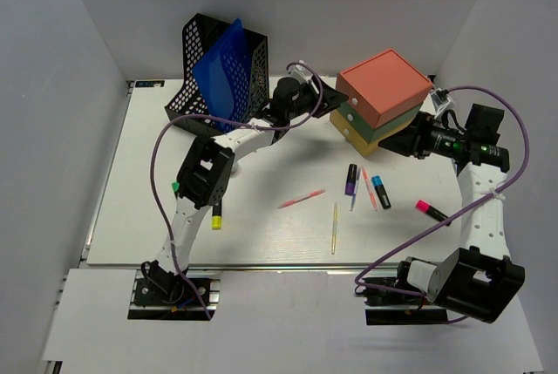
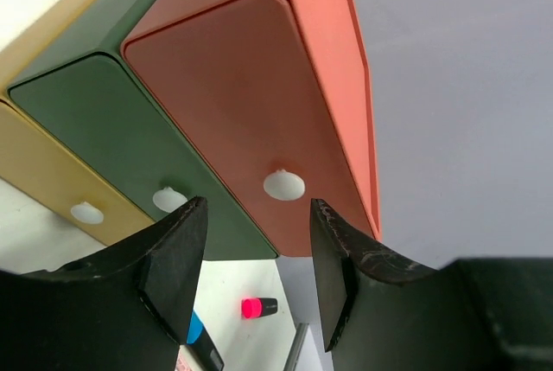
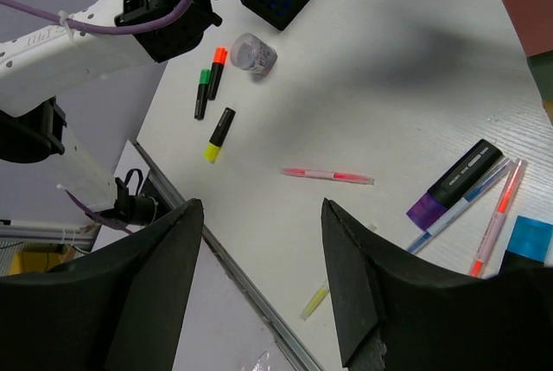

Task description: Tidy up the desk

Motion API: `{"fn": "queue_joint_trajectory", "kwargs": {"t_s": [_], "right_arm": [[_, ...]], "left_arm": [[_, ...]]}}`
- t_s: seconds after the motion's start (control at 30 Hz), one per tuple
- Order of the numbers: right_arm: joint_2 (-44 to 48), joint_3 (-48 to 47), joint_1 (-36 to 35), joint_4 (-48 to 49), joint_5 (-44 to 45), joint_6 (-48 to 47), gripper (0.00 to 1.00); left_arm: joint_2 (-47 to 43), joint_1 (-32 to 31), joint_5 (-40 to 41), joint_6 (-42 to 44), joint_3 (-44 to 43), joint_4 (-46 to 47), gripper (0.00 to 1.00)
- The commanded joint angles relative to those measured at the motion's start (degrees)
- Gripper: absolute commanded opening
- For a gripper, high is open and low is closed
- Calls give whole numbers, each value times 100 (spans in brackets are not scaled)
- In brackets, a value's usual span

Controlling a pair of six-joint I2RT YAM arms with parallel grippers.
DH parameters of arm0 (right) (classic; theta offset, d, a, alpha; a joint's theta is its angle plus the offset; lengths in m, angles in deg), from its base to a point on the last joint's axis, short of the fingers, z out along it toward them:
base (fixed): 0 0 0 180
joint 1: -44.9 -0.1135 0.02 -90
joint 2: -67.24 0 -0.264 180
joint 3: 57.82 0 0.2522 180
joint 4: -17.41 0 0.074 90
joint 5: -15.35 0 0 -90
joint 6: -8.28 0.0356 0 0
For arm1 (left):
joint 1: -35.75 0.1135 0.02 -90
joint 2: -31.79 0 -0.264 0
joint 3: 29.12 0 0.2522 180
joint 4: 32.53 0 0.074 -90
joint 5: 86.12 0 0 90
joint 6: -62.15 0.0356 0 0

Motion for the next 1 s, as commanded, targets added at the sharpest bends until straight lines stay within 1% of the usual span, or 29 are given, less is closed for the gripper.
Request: {"fn": "queue_joint_trajectory", "kwargs": {"t_s": [0.0,0.3,0.53,0.77,0.97], "right_arm": [[115,64,39,356,-214,186,63],[238,151,47,514,-214,238,62],[326,239,56,629,-232,291,62],[422,363,47,708,-249,318,62],[422,389,48,725,-249,291,63]], "left_arm": [[32,-36,17,-211,-347,135,60],[278,-140,105,-632,-444,459,60],[542,-194,140,-817,-672,530,59],[612,-194,193,-1045,-637,855,59],[586,-194,202,-1221,-435,1198,59]]}}
